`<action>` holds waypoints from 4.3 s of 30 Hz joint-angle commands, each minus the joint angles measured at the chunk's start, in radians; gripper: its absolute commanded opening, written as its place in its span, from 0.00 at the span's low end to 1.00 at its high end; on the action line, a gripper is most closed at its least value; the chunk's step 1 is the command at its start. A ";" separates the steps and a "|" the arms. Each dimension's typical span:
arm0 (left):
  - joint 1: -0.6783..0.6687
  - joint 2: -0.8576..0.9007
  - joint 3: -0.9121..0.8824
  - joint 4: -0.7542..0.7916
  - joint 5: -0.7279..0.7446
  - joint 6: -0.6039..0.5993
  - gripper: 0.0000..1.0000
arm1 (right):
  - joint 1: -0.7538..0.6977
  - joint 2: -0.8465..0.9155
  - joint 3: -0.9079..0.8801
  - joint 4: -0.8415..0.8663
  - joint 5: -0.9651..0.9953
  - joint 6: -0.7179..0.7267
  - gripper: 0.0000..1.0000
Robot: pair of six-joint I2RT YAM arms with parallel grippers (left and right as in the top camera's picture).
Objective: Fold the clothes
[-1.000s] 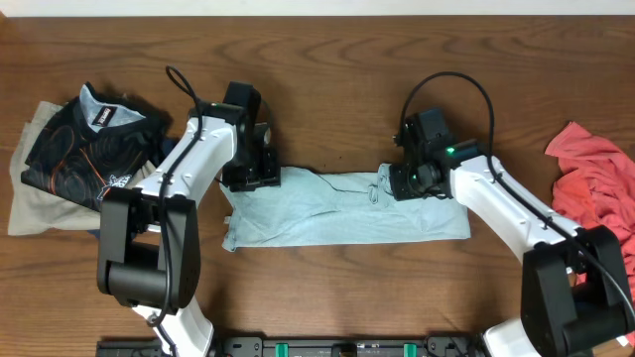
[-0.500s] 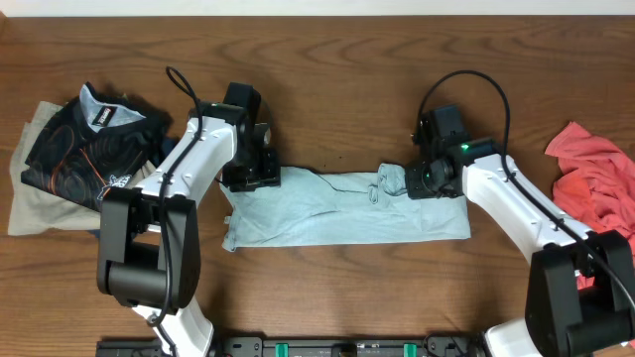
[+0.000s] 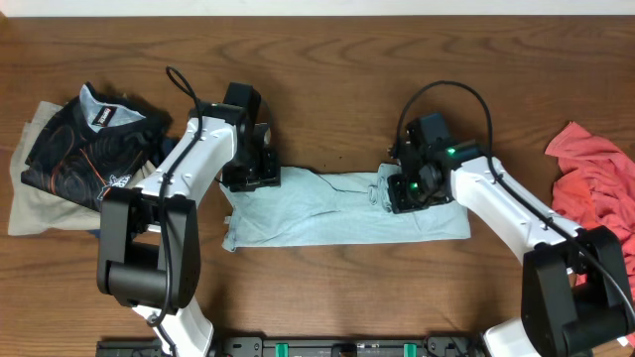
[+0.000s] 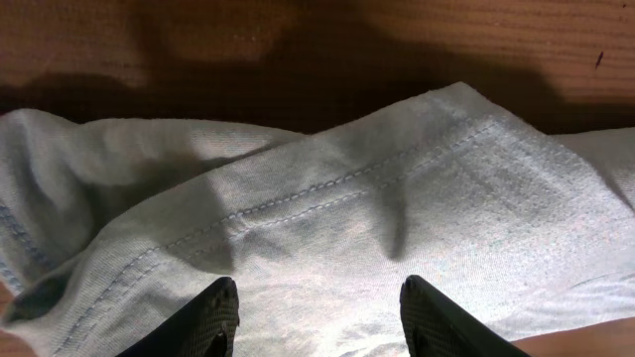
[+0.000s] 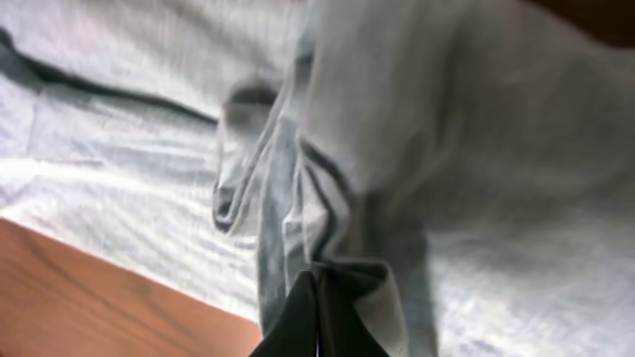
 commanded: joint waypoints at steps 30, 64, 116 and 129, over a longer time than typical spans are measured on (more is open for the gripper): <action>0.002 -0.016 -0.009 -0.003 0.006 -0.009 0.54 | 0.079 0.008 -0.010 -0.023 0.010 0.049 0.27; 0.002 -0.016 -0.009 0.001 0.006 -0.010 0.54 | 0.074 -0.023 0.003 -0.057 0.117 0.057 0.47; 0.042 -0.016 -0.009 -0.080 -0.256 -0.037 0.67 | 0.103 -0.026 0.028 -0.082 0.175 0.068 0.56; 0.069 -0.013 -0.133 -0.015 -0.256 -0.103 0.74 | 0.103 -0.025 0.013 -0.080 0.175 0.068 0.60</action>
